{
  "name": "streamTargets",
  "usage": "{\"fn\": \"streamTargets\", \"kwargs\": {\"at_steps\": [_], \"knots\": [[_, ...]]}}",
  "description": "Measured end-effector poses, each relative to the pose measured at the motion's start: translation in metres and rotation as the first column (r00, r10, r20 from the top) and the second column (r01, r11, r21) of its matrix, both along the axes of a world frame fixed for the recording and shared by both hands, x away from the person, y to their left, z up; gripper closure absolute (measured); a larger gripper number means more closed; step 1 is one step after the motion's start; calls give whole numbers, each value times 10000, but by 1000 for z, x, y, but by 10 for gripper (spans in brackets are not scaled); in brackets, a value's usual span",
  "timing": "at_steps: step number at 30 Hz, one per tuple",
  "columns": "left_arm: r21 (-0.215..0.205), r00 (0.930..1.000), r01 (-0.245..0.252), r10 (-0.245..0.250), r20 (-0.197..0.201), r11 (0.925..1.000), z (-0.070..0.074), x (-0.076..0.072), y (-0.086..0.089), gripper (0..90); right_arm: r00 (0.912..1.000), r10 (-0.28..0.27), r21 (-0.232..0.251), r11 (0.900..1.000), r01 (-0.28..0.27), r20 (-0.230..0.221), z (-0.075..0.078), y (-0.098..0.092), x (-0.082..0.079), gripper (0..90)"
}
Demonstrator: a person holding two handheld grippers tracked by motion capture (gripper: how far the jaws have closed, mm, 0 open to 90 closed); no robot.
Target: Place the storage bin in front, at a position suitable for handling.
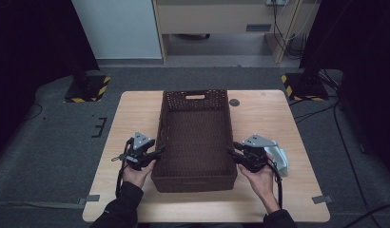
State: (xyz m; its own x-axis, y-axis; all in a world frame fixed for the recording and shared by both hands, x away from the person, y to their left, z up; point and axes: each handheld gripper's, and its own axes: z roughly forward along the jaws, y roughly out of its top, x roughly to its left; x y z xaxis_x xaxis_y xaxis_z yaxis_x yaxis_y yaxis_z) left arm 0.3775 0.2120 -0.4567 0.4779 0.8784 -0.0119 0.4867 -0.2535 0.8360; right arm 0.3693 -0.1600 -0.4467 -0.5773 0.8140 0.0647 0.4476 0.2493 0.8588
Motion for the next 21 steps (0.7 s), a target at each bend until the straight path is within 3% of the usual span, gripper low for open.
{"fn": "streamTargets", "kwargs": {"at_steps": [3,5,9,12,15,21], "knots": [[-109,9999,140,-140,-42,9998,-1,2,0,542,10000,79,94,9999,-79,-15,4,-2,0,688],[-186,9998,206,-207,-39,9996,-1,3,0,567,9994,-162,349,9993,151,315,8,-5,1,608],[-218,9998,152,-154,-80,9996,-1,5,-1,580,9975,-477,372,9983,458,530,6,-3,12,575],[-77,9999,98,-99,-93,9999,-1,4,-2,592,9988,-398,285,9988,390,280,0,1,19,576],[89,9999,82,-81,-76,9999,0,3,-3,604,9987,-375,-331,9987,387,355,-5,8,20,590],[101,9999,107,-106,-96,9999,0,-1,-6,614,9992,-384,-134,9992,385,61,-4,5,14,599]]}}
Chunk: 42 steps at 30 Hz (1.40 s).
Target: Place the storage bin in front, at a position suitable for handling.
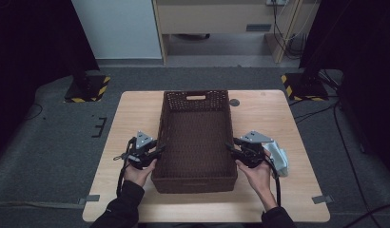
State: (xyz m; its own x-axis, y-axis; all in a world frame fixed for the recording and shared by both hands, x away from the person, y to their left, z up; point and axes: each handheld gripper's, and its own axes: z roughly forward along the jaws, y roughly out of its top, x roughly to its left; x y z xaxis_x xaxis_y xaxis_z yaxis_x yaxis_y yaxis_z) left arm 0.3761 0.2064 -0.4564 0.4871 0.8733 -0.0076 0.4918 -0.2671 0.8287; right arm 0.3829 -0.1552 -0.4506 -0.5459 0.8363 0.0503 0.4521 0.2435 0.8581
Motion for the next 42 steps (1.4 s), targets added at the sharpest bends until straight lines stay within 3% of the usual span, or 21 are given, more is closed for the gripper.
{"fn": "streamTargets", "kwargs": {"at_steps": [3,8,16,22,25,27,33,35,37,40,42], "knots": [[-33,10000,75,-75,-35,10000,0,-3,-1,614,10000,22,-154,9999,-22,-27,1,-1,-5,596],[33,9998,203,-203,-28,9998,0,-16,-5,604,9999,92,18,10000,-91,-56,1,-8,-19,591],[-57,9995,327,-327,-36,9994,0,-19,-4,587,9998,167,70,9998,-166,-72,2,-11,-23,600],[-62,9995,330,-330,-25,9994,-1,-19,-4,585,9989,61,562,9984,-87,458,12,-22,-21,520],[-85,9995,317,-318,-12,9995,-1,-19,-4,585,9982,-210,639,9978,174,568,14,-35,-18,498],[-91,9995,331,-331,-4,9994,-1,-19,-4,583,9961,-743,569,9958,716,473,12,-53,-14,476],[-159,9993,361,-360,26,9992,-2,-19,-3,577,9865,-1628,75,9866,1627,167,-3,-87,-6,441],[-146,9994,354,-354,18,9993,-2,-19,-3,576,9858,-1679,-22,9858,1679,80,-5,-91,-5,435],[-149,9994,343,-343,5,9993,-2,-19,-3,576,9783,-2061,-226,9784,2056,-233,-12,-103,-2,434],[-152,9994,340,-341,-26,9993,-2,-19,-3,572,9733,-2276,-398,9732,2264,-292,-16,-110,-1,434],[-205,9994,351,-352,-29,9992,-2,-19,-3,569,9653,-2579,-537,9653,2557,-410,-22,-121,-1,438]]}}
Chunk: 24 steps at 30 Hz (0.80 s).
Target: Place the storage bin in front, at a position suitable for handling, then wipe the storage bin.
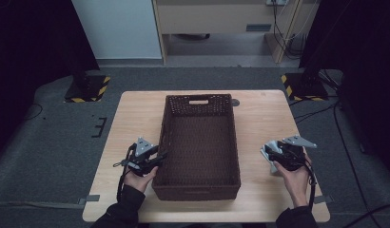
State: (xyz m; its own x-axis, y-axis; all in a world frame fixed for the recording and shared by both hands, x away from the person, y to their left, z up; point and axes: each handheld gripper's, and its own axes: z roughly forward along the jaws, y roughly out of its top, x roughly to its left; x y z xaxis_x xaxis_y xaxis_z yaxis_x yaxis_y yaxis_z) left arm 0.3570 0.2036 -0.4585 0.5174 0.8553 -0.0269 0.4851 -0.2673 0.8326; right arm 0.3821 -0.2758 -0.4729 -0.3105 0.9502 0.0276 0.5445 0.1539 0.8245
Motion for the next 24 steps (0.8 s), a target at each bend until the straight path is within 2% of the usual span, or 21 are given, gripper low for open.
{"fn": "streamTargets", "kwargs": {"at_steps": [3,4,9,15,17,18,19,24], "knots": [[-17,10000,13,-13,-10,10000,0,0,0,567,9996,-201,-27,9998,201,-195,-5,-6,0,442],[-26,10000,18,-18,-12,10000,0,0,0,565,9990,-296,-53,9996,295,-327,-11,-11,1,456],[-80,10000,18,-18,5,10000,-1,0,1,563,9962,-354,-330,9989,329,-799,-23,-16,2,490],[-67,10000,6,-5,15,10000,-1,0,1,562,9923,-460,-235,9988,435,-1151,-30,-21,-1,545],[-69,10000,2,-2,17,10000,-1,0,1,560,9923,-505,-216,9986,483,-1134,-30,-21,0,560],[-69,10000,7,-7,19,10000,-1,0,1,560,9908,-446,-249,9988,418,-1279,-32,-21,0,598],[-73,10000,14,-13,18,10000,-1,0,1,560,9908,-446,-249,9988,418,-1279,-32,-21,0,598],[-147,10000,34,-35,-39,9999,-1,0,1,556,9843,-402,-378,9987,342,-1720,-33,-20,1,778]]}}
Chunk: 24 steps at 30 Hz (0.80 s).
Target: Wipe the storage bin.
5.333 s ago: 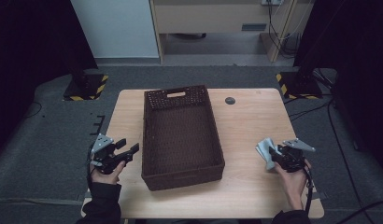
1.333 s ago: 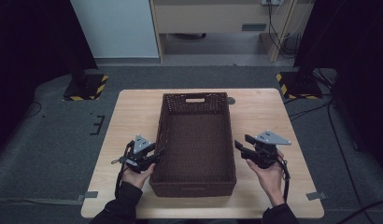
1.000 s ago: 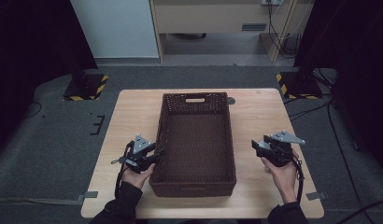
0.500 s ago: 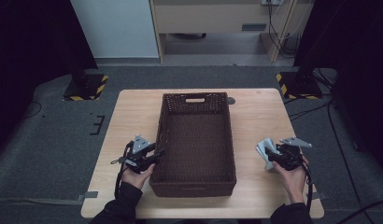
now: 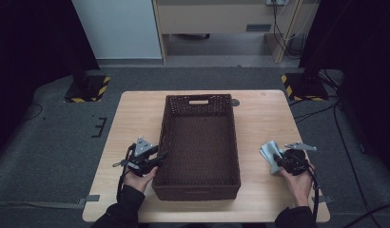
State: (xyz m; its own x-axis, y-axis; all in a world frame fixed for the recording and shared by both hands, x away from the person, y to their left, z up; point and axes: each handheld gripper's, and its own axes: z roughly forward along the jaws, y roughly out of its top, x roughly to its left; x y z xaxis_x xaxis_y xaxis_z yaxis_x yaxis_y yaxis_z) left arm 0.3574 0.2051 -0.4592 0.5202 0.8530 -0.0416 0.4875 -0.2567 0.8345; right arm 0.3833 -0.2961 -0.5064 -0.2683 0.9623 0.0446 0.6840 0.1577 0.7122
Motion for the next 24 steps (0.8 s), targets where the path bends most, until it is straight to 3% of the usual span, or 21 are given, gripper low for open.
{"fn": "streamTargets", "kwargs": {"at_steps": [8,14,16,24], "knots": [[-7,10000,-32,32,-67,10000,0,0,0,557,9999,56,164,9999,-54,-130,4,1,0,829],[61,9999,-19,20,-100,10000,1,0,-1,558,9967,333,581,9976,-376,738,19,8,-3,828],[49,9999,4,-3,-103,10000,1,1,-1,557,9901,413,1010,9934,-551,1340,29,13,-6,827],[37,10000,9,-8,-96,10000,1,1,-1,558,9784,470,1344,9881,-751,2014,42,21,-7,827]]}}
